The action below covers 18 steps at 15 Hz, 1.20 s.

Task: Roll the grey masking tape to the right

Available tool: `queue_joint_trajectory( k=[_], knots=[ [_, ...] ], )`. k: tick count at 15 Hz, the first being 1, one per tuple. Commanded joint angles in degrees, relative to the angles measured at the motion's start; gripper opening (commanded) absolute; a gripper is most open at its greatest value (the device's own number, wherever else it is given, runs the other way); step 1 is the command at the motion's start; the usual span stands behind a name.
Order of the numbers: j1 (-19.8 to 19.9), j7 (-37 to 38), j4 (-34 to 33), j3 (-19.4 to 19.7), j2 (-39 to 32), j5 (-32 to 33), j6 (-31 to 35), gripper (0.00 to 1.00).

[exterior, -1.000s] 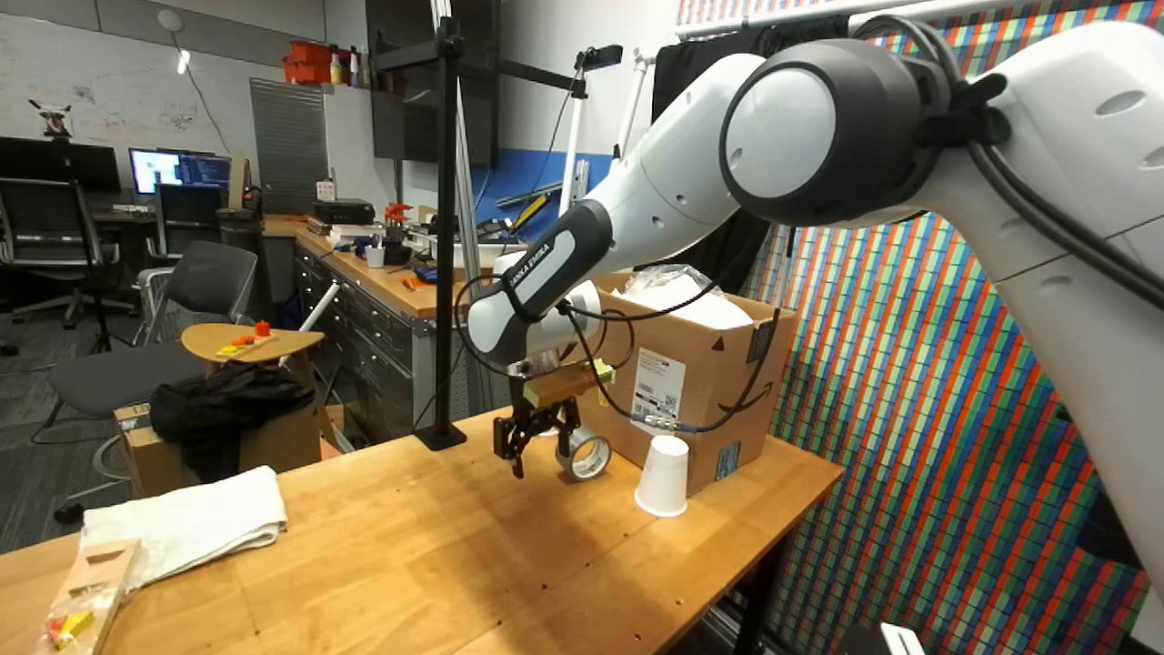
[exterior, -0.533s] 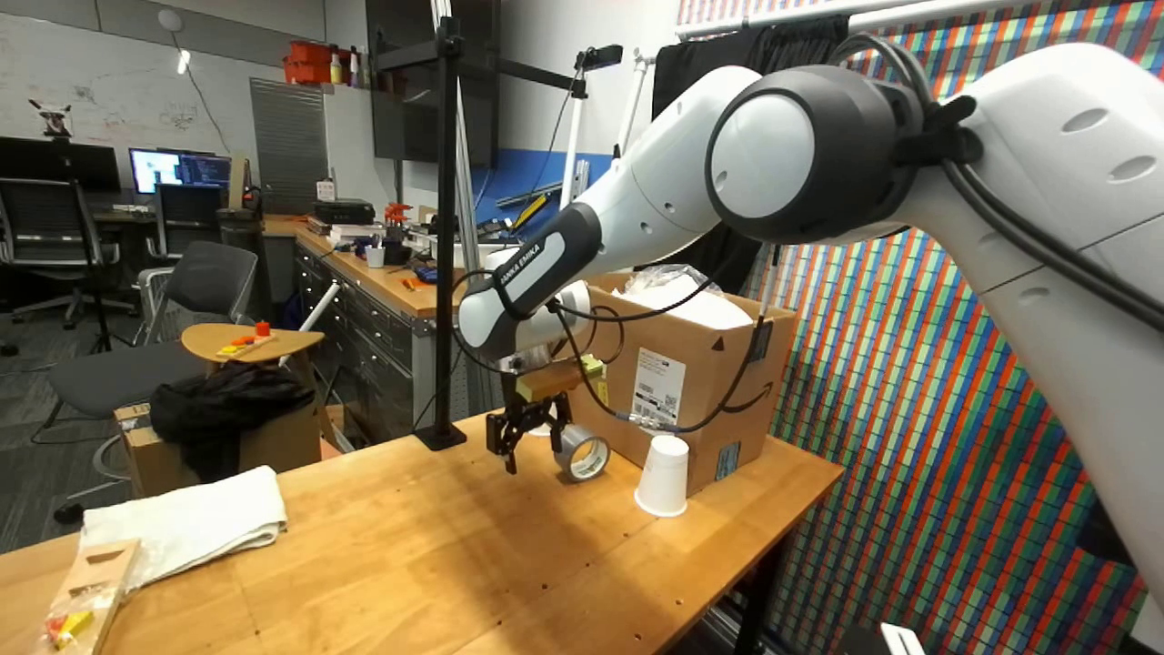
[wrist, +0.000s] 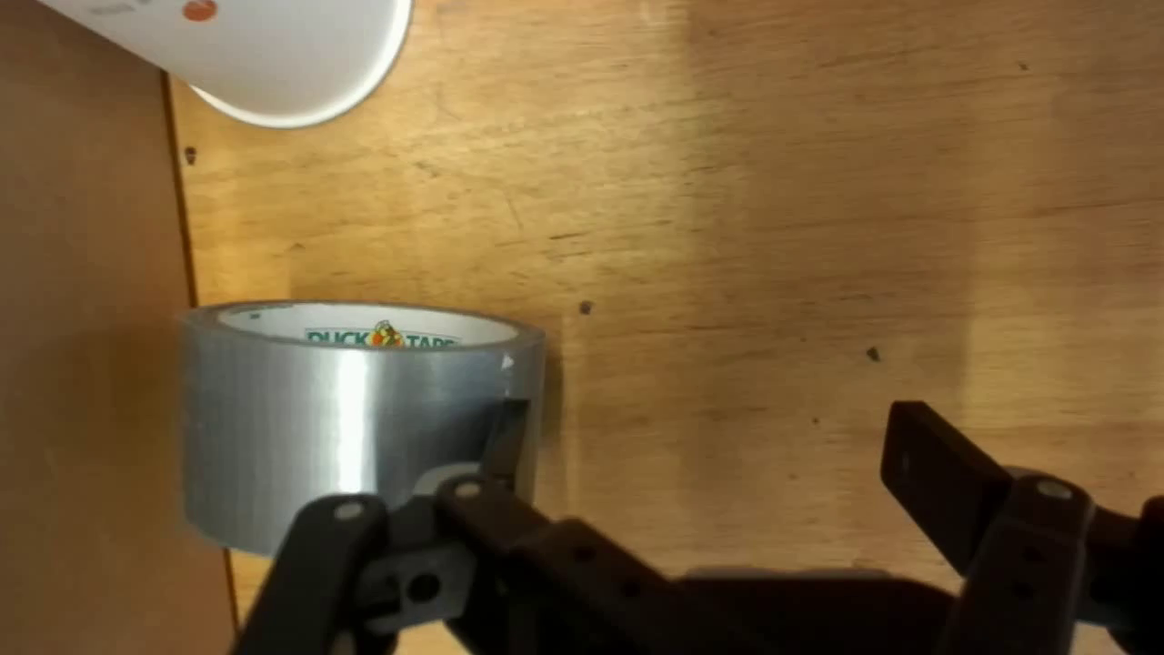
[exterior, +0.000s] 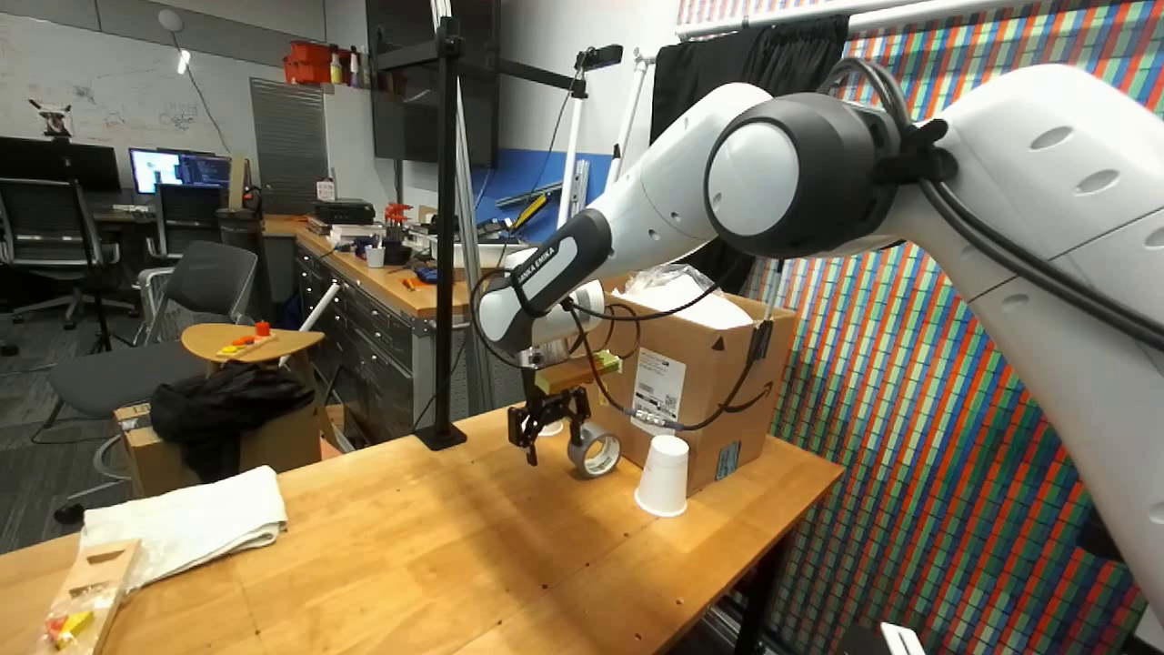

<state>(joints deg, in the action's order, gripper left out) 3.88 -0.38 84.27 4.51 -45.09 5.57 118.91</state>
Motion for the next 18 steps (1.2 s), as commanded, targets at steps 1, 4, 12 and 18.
queue_joint_trajectory(
  k=[1, 4, 12, 18],
  knots=[
    [1.55, 0.5, -2.38, 1.11, -0.43, -0.26, -1.32, 1.0],
    [1.93, 0.59, -2.67, 1.05, -0.26, -0.26, -0.9, 1.0],
    [-2.04, -0.45, -0.13, -3.26, 0.74, -1.18, -0.07, 1.0],
    [-4.2, 0.23, 0.46, -4.71, 0.88, -2.24, 0.17, 1.0]
  ],
)
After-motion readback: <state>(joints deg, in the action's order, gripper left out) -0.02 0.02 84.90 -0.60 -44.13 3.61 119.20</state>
